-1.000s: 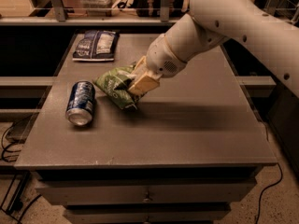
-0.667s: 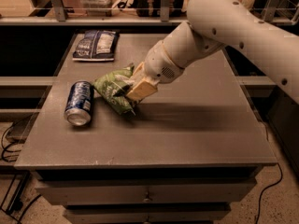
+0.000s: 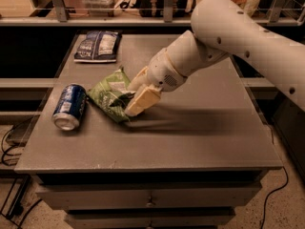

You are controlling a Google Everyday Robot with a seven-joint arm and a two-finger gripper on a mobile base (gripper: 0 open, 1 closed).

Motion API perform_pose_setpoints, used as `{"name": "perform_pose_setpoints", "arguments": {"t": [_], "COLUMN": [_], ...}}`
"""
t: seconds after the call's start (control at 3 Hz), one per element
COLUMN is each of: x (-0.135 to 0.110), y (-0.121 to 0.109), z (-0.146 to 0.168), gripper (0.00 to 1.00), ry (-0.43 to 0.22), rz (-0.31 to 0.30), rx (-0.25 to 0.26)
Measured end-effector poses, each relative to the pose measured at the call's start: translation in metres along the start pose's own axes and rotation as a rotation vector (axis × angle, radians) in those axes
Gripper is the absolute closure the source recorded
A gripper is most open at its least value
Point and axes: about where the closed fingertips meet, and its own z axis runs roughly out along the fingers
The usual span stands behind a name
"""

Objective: Move green jalapeno chip bag near pepsi can

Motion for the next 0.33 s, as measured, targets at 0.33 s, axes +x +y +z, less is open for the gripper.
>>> {"name": "perform_pose_setpoints", "arguments": {"t": [0.33], "x": [-0.0009], "y": [0.0004], "z": [0.0011], "gripper": [0.0], "ry": [0.002], "rz": [-0.004], "rx": [-0.003]}}
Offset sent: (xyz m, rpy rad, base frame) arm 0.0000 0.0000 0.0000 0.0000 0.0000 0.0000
